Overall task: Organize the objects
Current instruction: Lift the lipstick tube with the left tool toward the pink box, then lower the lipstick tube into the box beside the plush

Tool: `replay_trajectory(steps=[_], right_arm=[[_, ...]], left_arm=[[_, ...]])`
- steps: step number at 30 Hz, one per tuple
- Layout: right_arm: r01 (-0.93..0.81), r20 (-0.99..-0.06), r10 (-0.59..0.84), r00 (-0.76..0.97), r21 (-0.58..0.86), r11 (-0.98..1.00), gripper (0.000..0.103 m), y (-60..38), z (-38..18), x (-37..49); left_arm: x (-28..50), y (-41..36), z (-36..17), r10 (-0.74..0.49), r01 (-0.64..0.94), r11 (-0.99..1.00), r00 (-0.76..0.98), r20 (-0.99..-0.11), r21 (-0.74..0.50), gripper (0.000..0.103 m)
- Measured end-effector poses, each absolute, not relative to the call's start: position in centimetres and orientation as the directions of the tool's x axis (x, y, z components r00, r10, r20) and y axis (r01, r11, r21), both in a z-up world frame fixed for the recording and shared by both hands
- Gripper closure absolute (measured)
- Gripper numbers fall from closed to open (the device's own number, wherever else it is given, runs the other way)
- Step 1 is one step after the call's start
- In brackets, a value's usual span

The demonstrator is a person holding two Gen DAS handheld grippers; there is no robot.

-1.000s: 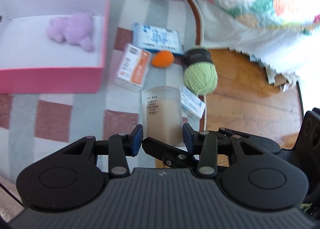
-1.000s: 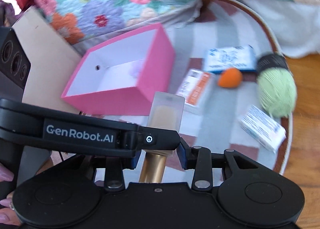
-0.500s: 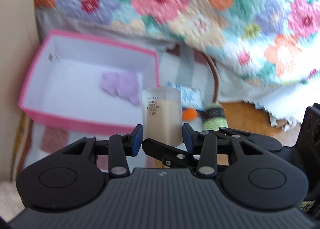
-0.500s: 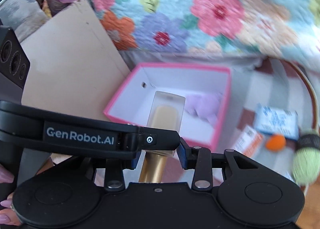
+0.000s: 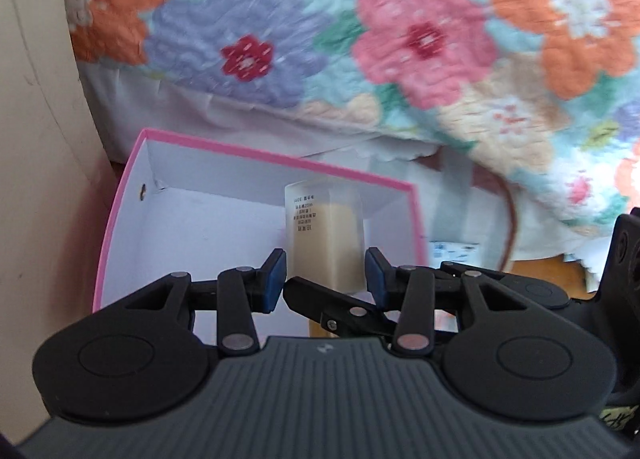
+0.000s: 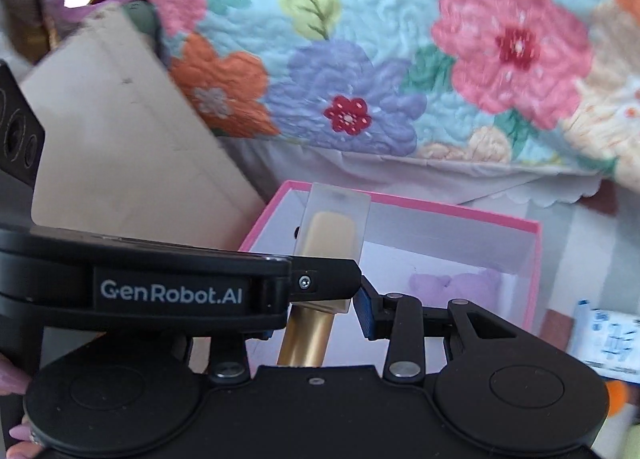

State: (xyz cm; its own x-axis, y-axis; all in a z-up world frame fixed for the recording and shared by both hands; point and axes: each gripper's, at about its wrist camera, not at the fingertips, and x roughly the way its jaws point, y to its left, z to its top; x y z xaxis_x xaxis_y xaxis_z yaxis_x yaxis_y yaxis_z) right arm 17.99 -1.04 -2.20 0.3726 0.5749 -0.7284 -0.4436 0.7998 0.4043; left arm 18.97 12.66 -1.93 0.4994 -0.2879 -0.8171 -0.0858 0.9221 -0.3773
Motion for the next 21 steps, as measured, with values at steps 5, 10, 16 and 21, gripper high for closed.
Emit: replay_trajectory(steps=[5, 10, 16, 21], right_arm=[[-0.400, -0.756, 0.567, 0.328, 0.432, 0.808, 0.060, 0.4, -6.8, 20.6], [-0.372, -0.792, 0.537, 0.291, 0.424, 0.826, 0.060, 1.2, -10.1, 23.3], [-0.356, -0.829, 0.513, 0.224, 0.420, 0.835, 0.060, 1.8, -12.9, 25.6], [-0.321, -0.845, 0.497, 0.199, 0.423, 0.847, 0.060, 1.4, -14.6, 26.9]], left_arm=[[21.5, 13.9, -6.6, -0.305, -0.124, 0.908, 0.461, -0.834, -0.400, 0.061], [23.8, 14.6, -10.0, -0.298, -0.178, 0.897, 0.437, -0.849, -0.406, 0.061], [25.7, 14.9, -12.9, -0.325, -0.216, 0.878, 0.389, -0.862, -0.428, 0.061], [26.9, 14.4, -14.5, -0.332, -0.246, 0.867, 0.363, -0.871, -0.433, 0.062]])
